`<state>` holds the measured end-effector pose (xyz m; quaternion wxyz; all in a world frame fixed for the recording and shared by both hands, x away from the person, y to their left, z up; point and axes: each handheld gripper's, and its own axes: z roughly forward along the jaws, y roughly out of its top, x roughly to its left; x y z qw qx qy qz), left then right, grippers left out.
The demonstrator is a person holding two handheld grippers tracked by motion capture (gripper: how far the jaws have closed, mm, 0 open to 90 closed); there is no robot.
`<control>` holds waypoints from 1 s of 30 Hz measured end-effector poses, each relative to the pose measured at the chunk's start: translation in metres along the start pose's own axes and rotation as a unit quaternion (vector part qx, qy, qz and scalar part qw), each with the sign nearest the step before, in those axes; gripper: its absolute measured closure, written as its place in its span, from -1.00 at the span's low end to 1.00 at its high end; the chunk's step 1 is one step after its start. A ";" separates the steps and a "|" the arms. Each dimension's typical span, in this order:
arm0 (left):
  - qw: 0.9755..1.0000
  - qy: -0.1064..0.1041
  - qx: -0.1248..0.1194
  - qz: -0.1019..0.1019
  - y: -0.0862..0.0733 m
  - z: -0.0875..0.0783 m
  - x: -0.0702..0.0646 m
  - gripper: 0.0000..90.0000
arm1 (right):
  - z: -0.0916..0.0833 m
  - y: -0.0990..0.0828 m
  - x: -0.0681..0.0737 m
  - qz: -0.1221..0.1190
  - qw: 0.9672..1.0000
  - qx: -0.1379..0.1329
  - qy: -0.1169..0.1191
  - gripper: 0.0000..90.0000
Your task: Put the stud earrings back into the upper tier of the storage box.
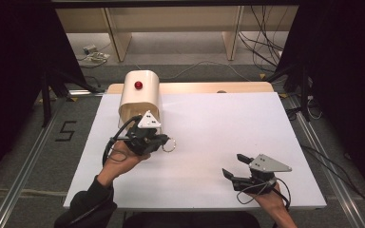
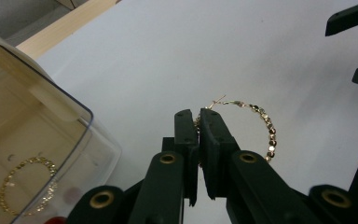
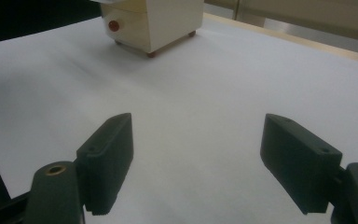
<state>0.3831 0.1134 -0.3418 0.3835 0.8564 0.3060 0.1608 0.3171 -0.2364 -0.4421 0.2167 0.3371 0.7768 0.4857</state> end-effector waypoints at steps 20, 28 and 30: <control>0.999 0.017 -0.037 -0.033 0.004 -0.017 0.021 0.91 | 0.000 0.000 0.000 0.000 1.000 0.000 0.002 -0.42; 0.997 0.020 -0.050 -0.048 0.003 -0.021 0.033 0.91 | 0.000 0.000 0.001 0.001 1.000 0.001 0.001 -0.42; 0.997 0.020 -0.056 -0.054 0.003 -0.023 0.036 0.91 | 0.001 0.000 0.000 0.000 1.000 0.000 0.002 -0.42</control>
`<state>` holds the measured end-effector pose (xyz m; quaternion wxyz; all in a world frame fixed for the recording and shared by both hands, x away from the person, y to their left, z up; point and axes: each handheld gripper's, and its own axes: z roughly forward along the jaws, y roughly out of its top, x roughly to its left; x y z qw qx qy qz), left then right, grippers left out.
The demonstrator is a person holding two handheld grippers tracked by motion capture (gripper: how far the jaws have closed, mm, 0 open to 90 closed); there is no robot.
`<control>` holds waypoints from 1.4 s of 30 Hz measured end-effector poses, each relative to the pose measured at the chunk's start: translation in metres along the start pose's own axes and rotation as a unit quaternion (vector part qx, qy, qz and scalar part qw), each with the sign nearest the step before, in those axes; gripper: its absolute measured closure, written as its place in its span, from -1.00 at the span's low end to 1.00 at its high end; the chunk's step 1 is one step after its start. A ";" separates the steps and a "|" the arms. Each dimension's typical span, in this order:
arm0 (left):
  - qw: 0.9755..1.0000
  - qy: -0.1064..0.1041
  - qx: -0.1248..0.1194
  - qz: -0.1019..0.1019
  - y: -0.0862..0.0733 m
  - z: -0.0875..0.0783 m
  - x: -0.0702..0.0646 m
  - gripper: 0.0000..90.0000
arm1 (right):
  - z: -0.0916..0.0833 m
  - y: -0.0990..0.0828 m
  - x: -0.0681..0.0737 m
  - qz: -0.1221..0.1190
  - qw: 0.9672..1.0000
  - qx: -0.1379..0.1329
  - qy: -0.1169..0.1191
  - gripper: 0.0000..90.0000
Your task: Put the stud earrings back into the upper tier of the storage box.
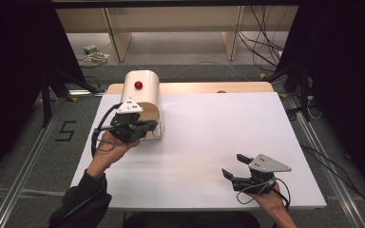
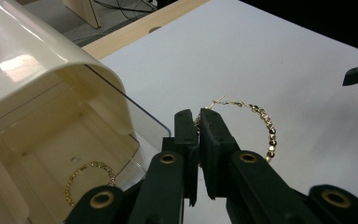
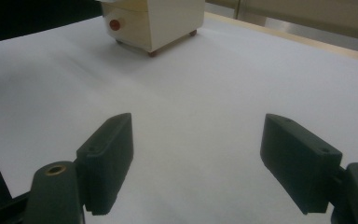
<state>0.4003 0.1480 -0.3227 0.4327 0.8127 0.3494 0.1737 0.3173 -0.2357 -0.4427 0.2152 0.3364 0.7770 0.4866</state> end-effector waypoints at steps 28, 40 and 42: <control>0.996 0.077 -0.007 -0.052 -0.007 -0.005 0.050 0.91 | 0.000 0.000 0.000 0.003 1.000 0.004 -0.002 -0.42; 0.993 0.095 -0.003 -0.065 -0.013 -0.001 0.058 0.90 | 0.000 0.000 -0.001 0.003 1.000 0.004 -0.002 -0.42; 0.993 0.097 0.000 -0.064 -0.013 0.000 0.058 0.90 | 0.000 0.000 -0.001 0.003 1.000 0.004 -0.002 -0.42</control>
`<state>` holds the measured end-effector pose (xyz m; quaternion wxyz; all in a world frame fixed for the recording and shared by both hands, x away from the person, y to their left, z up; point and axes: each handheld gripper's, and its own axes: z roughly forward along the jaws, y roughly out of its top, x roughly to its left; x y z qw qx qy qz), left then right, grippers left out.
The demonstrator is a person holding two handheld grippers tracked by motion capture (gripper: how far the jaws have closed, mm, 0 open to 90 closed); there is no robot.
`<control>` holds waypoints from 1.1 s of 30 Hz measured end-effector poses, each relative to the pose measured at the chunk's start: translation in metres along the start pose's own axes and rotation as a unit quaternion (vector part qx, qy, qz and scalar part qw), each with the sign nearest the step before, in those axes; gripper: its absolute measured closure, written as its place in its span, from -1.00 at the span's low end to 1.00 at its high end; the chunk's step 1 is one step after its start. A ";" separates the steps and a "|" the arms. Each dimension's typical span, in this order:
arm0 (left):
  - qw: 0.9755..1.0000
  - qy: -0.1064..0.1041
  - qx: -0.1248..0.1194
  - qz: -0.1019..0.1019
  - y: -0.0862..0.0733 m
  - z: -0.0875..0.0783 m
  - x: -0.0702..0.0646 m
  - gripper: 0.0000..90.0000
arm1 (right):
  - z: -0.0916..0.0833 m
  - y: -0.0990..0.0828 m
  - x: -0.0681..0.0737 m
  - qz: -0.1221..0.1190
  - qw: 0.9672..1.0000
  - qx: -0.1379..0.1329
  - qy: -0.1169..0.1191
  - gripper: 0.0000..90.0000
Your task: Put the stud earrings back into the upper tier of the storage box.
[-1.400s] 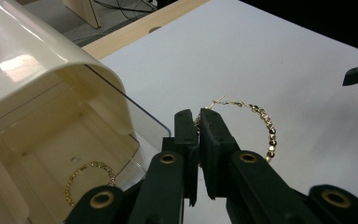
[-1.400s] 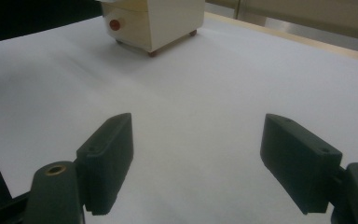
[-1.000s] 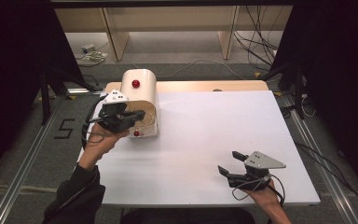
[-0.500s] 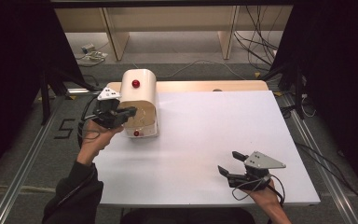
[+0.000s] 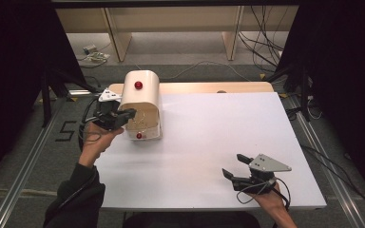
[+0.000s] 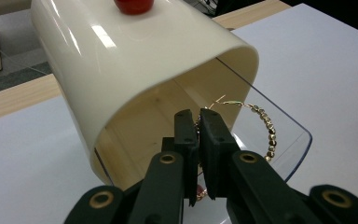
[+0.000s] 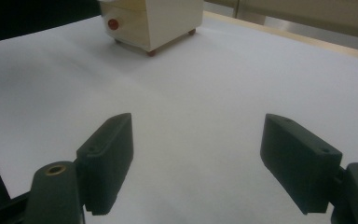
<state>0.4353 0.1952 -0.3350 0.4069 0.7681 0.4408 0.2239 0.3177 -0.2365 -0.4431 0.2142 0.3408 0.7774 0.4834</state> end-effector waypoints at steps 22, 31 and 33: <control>1.000 -0.004 -0.013 -0.005 -0.002 -0.001 -0.001 0.60 | -0.001 0.000 0.000 -0.001 1.000 -0.003 0.001 -0.42; 0.999 -0.049 -0.022 -0.007 -0.002 -0.007 -0.007 -0.03 | -0.001 0.000 0.000 -0.001 1.000 -0.004 0.001 -0.42; 0.998 -0.051 -0.020 -0.005 -0.003 -0.006 -0.009 -0.14 | -0.001 0.000 0.000 -0.003 1.000 -0.004 0.001 -0.42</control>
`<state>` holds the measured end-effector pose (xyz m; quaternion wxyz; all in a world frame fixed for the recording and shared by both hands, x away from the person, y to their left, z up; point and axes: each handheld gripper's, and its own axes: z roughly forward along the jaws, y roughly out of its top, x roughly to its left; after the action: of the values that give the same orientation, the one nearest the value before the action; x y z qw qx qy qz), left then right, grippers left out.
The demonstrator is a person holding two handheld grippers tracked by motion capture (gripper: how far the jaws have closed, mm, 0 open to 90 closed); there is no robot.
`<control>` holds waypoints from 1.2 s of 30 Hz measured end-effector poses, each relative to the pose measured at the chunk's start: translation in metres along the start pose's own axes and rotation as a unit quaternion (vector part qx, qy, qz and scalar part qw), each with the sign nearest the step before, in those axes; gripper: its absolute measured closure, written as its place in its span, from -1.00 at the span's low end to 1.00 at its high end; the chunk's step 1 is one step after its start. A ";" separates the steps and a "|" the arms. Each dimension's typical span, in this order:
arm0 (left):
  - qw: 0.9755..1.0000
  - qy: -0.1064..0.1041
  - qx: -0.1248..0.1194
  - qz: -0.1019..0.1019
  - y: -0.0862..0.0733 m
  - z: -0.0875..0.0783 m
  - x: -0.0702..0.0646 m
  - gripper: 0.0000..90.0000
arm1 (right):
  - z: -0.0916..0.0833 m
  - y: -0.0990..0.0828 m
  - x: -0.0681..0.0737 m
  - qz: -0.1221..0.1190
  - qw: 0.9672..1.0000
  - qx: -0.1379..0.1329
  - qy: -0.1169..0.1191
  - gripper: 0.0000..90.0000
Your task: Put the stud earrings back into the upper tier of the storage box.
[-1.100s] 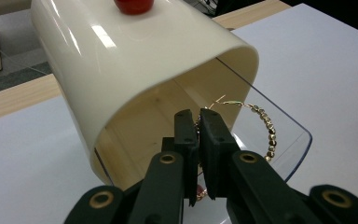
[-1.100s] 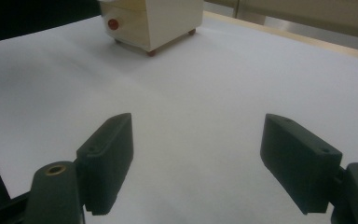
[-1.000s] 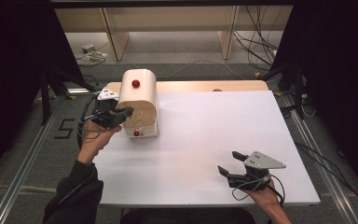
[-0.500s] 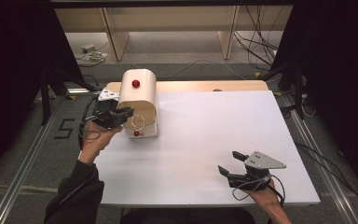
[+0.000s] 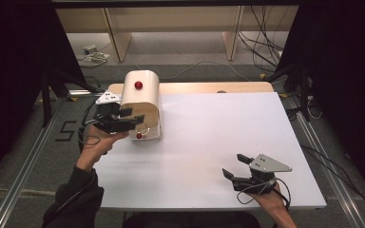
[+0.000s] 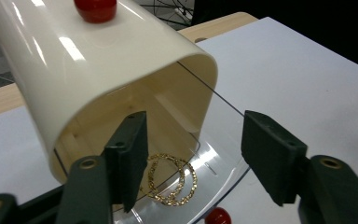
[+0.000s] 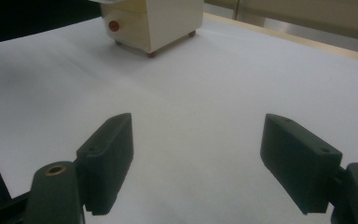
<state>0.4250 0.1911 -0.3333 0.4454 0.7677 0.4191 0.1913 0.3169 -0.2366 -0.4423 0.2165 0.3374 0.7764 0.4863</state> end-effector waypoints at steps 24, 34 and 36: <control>0.999 -0.012 -0.034 0.003 -0.006 -0.012 -0.009 -0.55 | -0.001 0.000 0.000 0.002 1.000 -0.002 0.000 -0.42; 0.999 -0.013 -0.042 0.011 -0.009 -0.017 -0.014 -0.63 | -0.001 0.000 0.000 0.002 1.000 -0.002 0.000 -0.42; 0.999 -0.013 -0.045 0.012 -0.009 -0.018 -0.015 -0.64 | -0.001 0.000 0.000 0.002 1.000 0.000 -0.001 -0.42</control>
<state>0.4000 0.1902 -0.3307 0.4826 0.7542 0.3949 0.2057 0.3161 -0.2368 -0.4416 0.2168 0.3390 0.7754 0.4866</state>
